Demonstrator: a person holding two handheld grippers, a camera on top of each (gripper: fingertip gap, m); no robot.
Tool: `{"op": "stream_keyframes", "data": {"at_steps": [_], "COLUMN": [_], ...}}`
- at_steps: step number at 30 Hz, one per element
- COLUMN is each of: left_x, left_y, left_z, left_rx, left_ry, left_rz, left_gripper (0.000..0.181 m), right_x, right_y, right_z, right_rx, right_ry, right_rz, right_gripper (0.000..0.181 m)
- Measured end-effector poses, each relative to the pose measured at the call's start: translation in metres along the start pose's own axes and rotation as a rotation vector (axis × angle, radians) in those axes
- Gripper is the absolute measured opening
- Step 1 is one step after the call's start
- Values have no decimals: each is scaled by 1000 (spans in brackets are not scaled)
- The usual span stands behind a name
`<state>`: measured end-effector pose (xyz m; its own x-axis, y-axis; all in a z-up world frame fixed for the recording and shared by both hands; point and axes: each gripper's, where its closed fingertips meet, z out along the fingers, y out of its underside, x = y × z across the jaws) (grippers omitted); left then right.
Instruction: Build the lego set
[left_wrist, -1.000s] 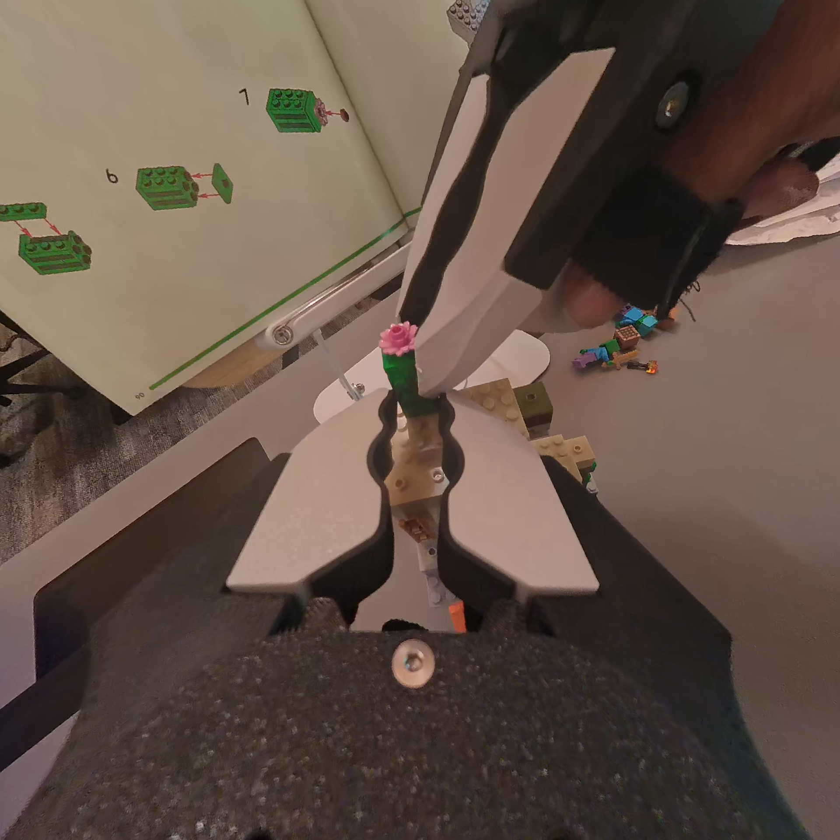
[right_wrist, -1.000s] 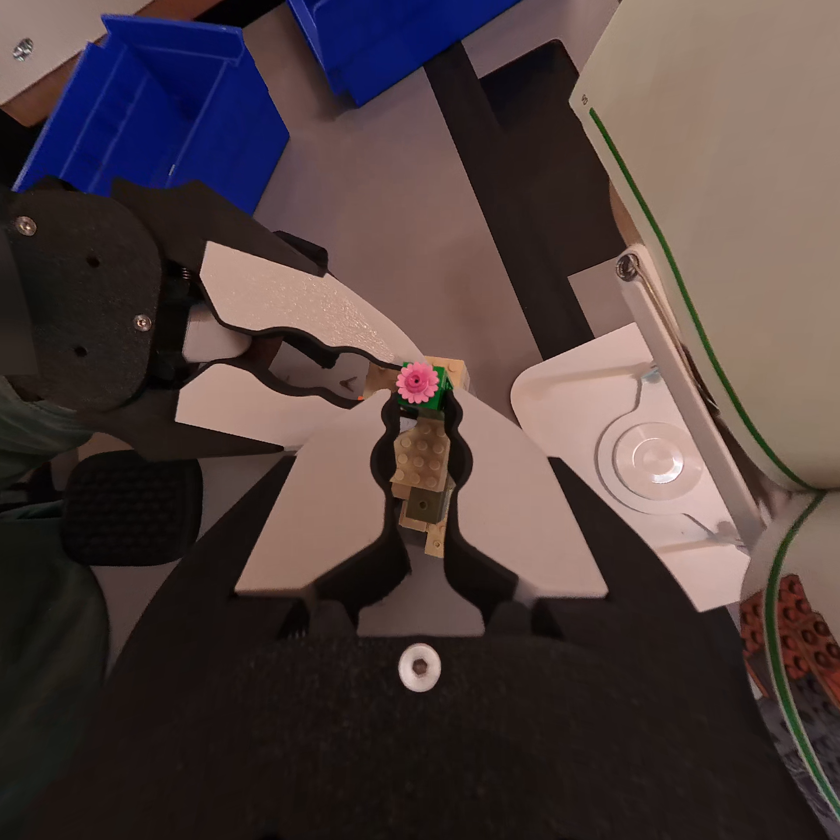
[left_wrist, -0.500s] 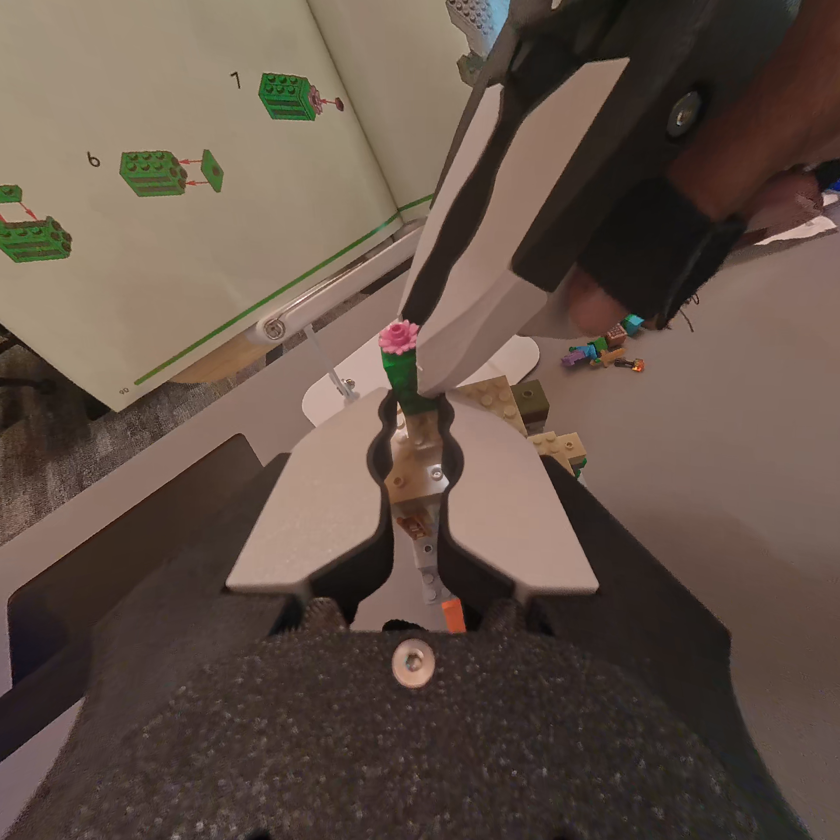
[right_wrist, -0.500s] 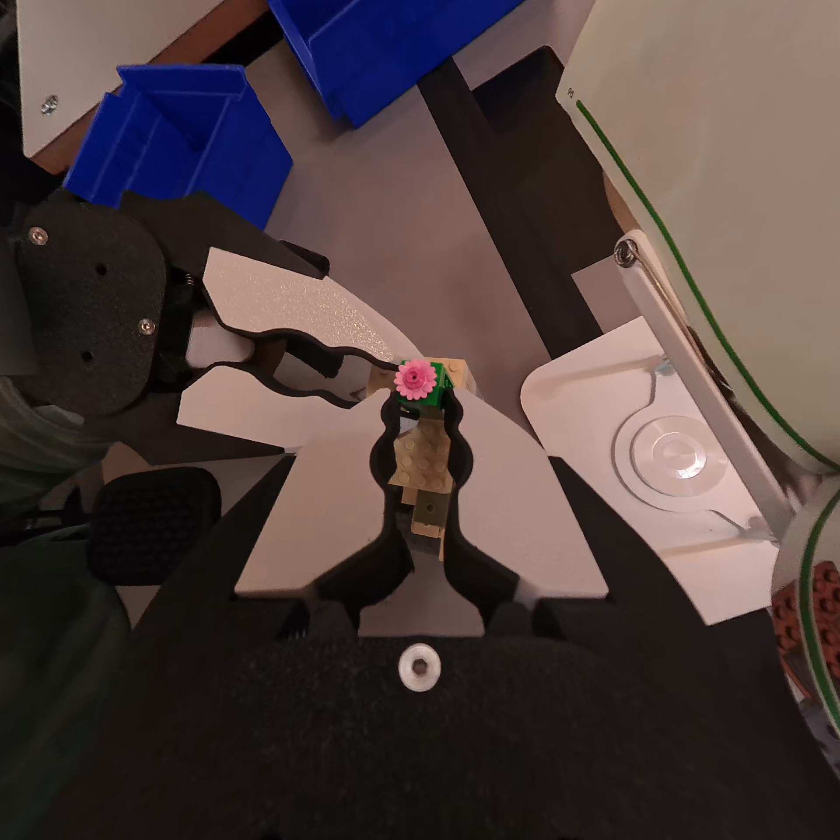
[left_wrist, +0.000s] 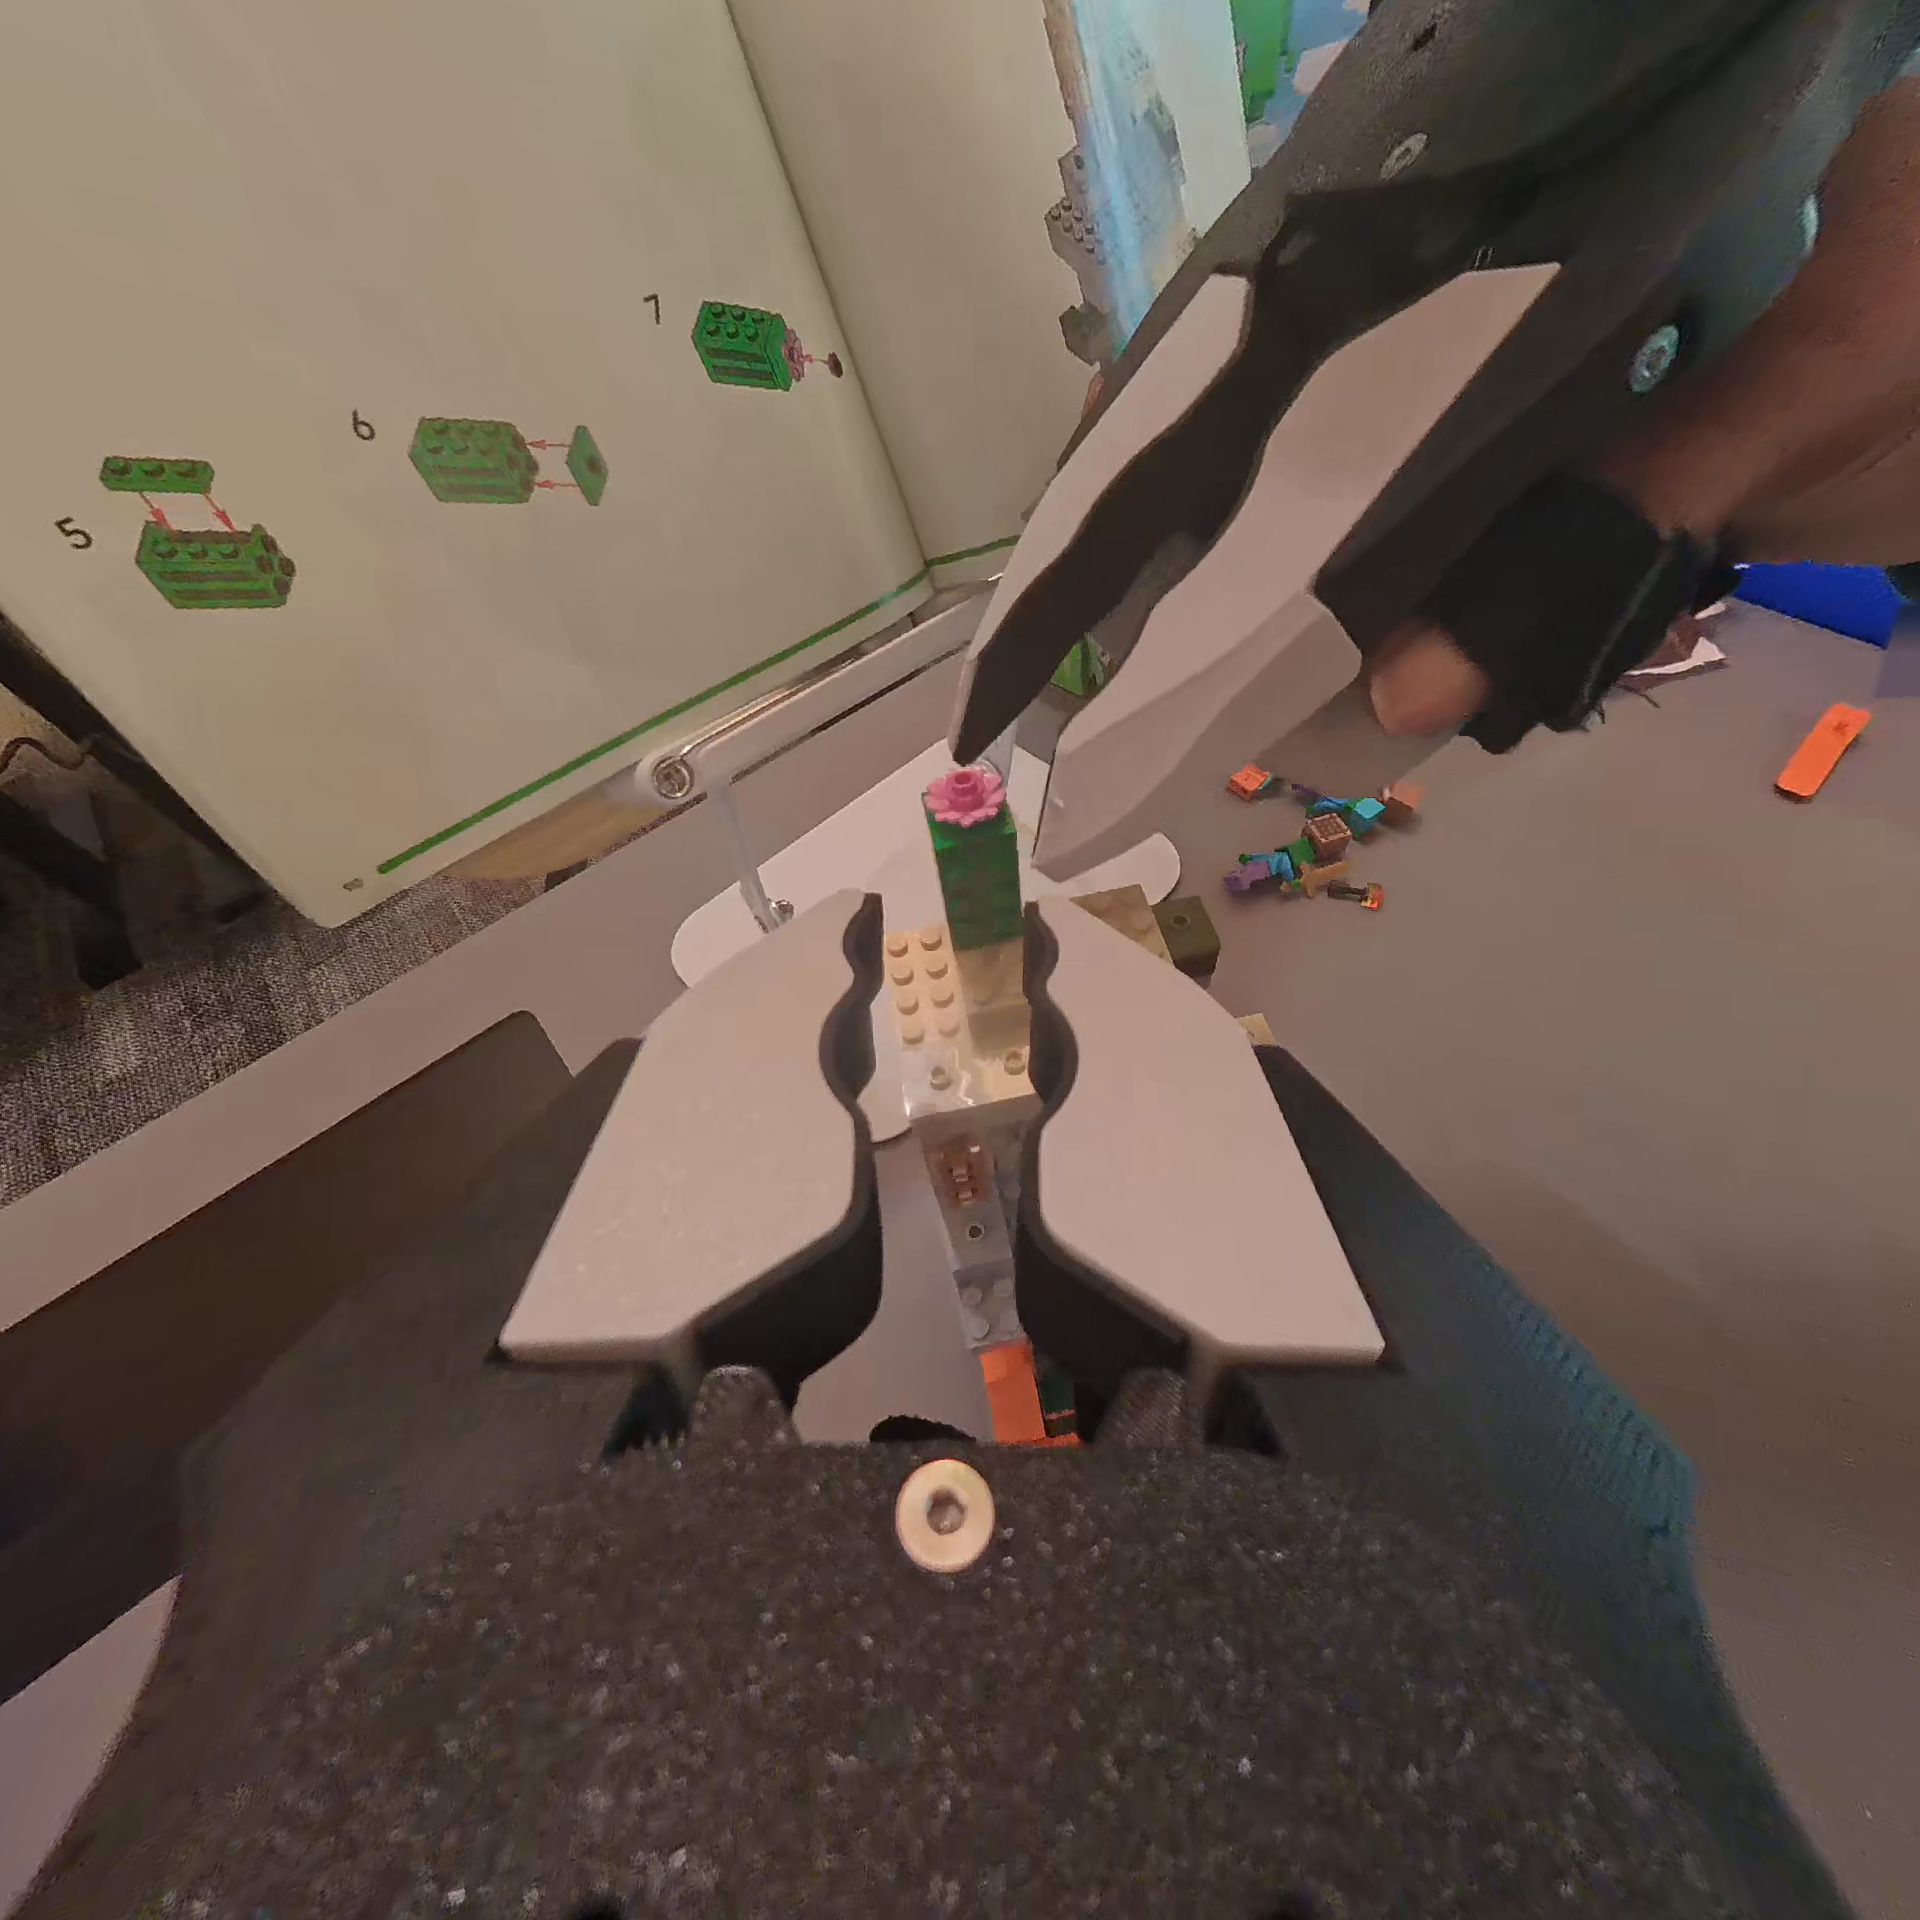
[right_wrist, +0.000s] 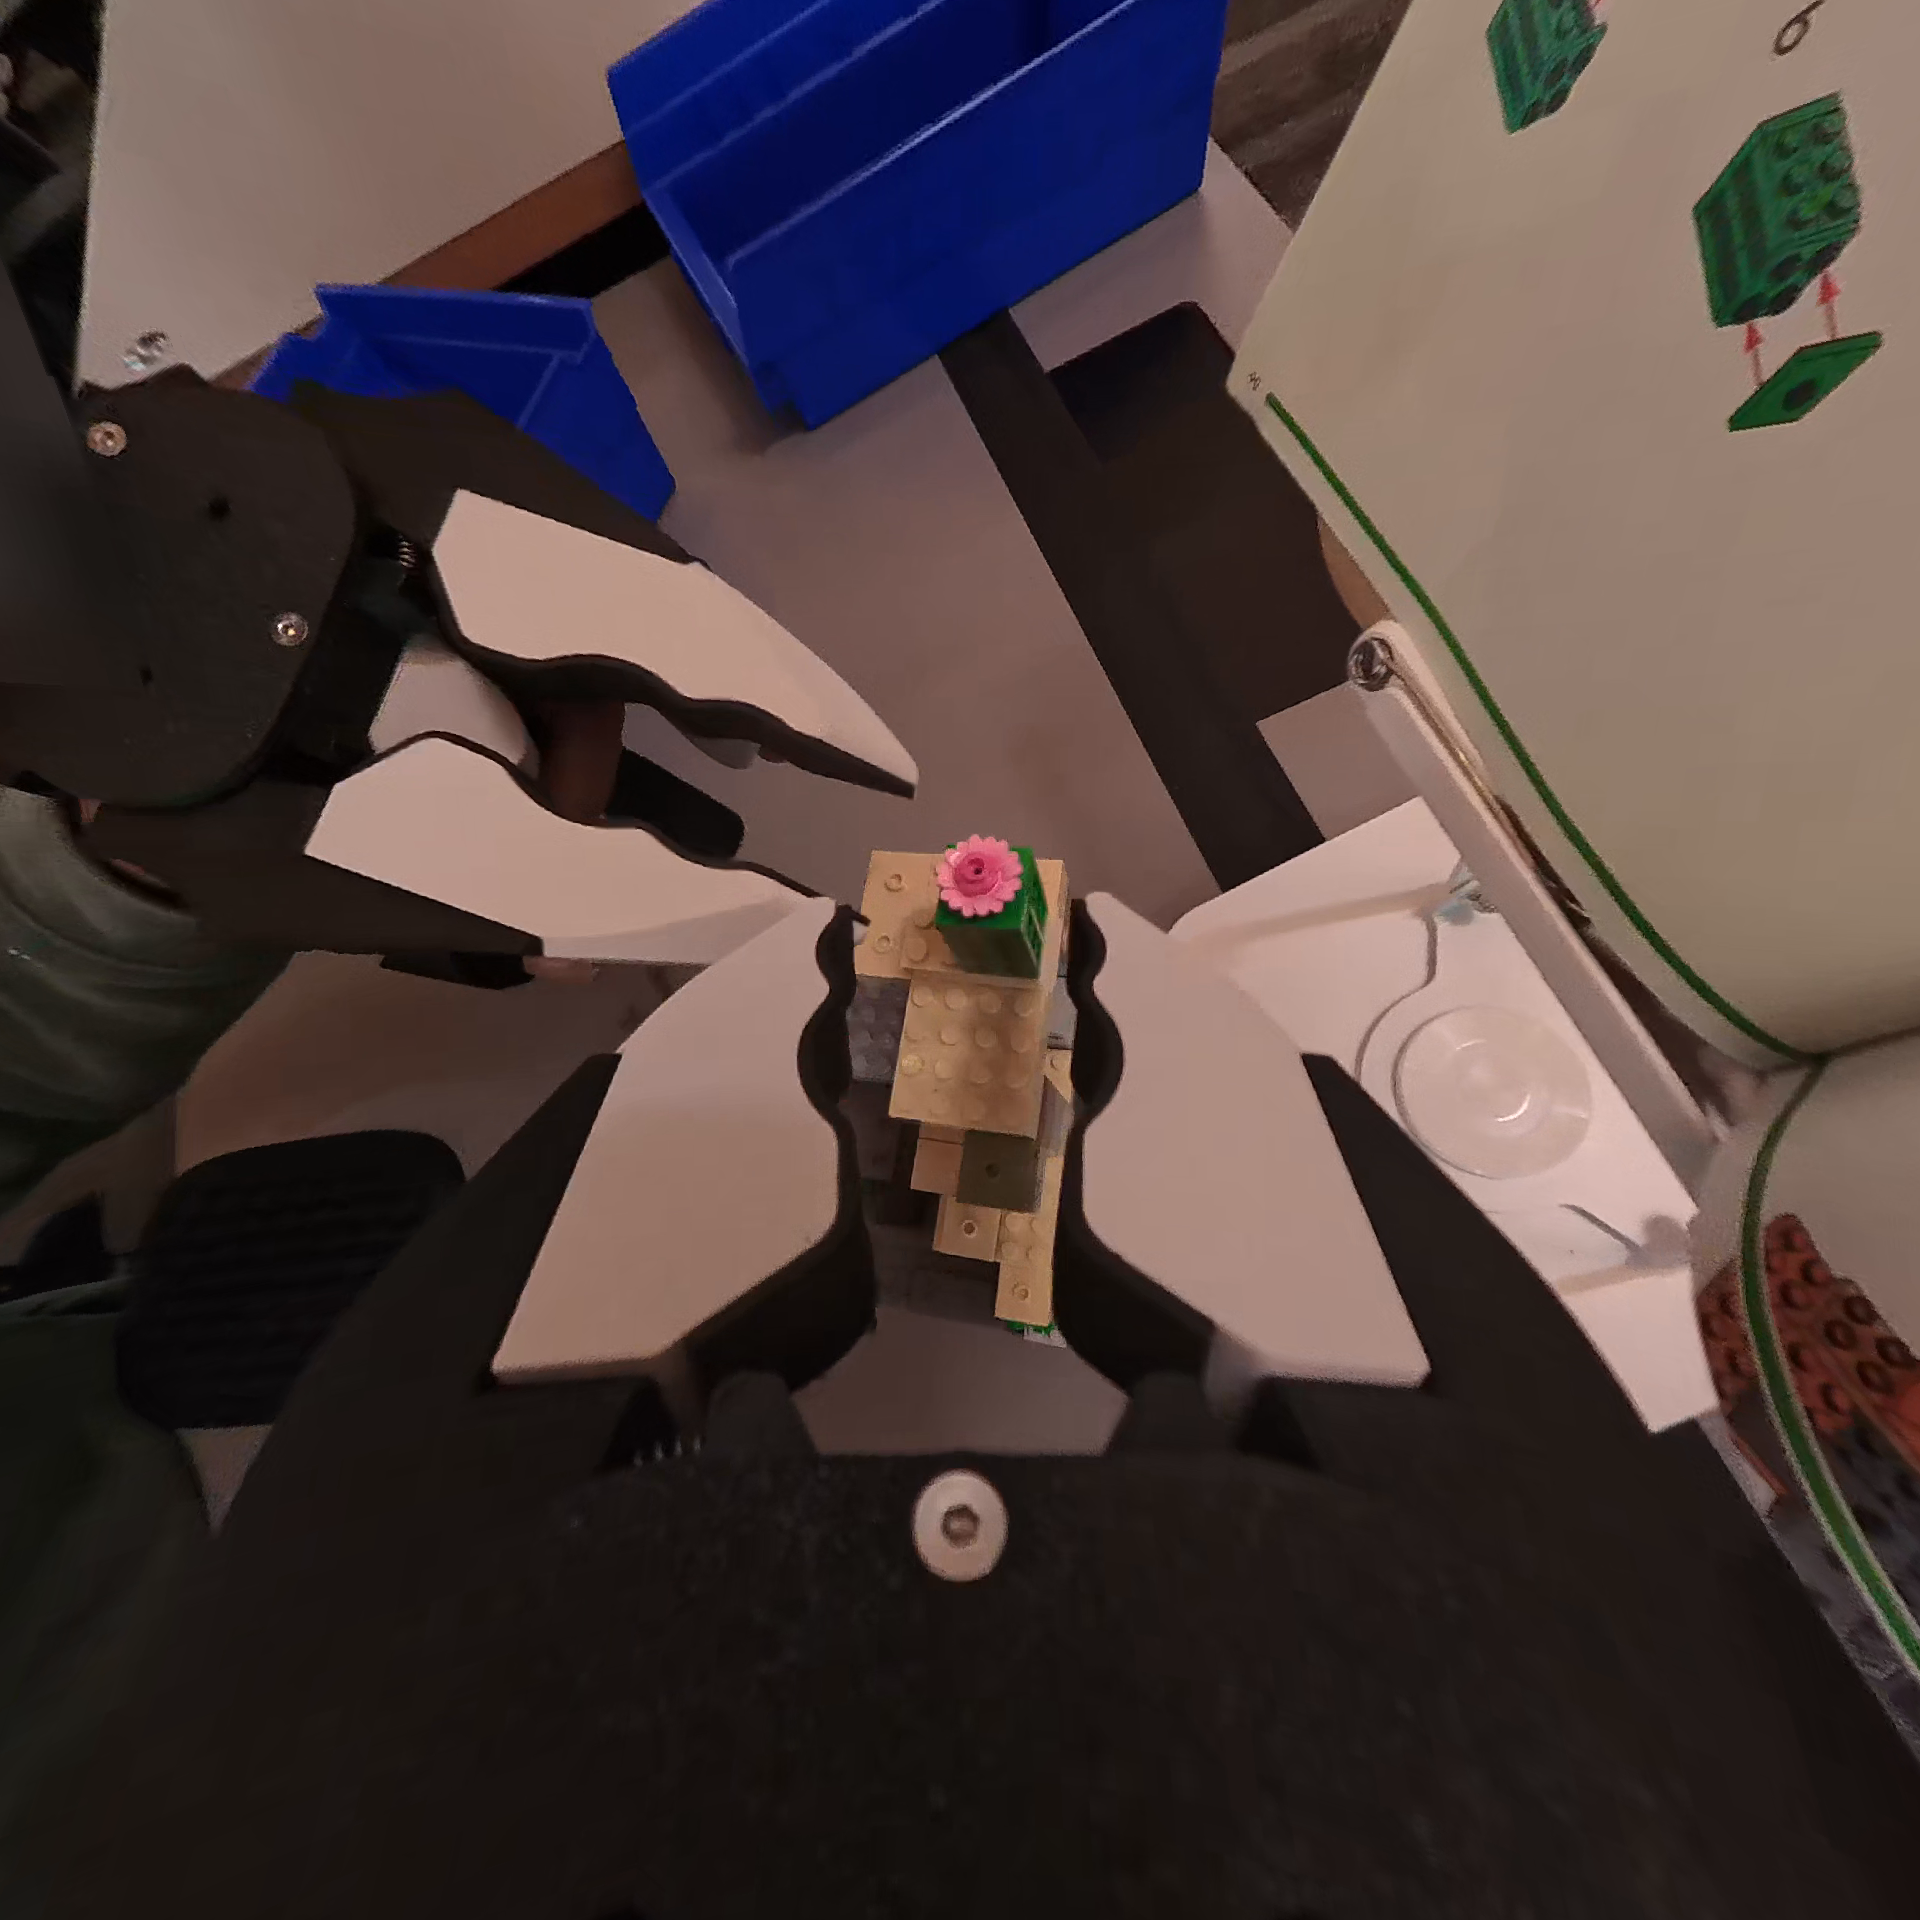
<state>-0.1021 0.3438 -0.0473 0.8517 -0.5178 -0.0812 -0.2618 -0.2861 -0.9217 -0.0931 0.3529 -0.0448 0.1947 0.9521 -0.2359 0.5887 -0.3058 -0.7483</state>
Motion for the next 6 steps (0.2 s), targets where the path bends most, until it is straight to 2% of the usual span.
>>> {"op": "stream_keyframes", "data": {"at_steps": [6], "left_x": [10], "left_y": [10], "left_z": [15], "left_rx": [-26], "left_ry": [24], "left_rz": [11], "left_gripper": [27], "right_x": [1], "right_y": [4], "right_z": [4], "right_rx": [-45], "right_ry": [78], "right_rz": [-59], "right_gripper": [25]}}
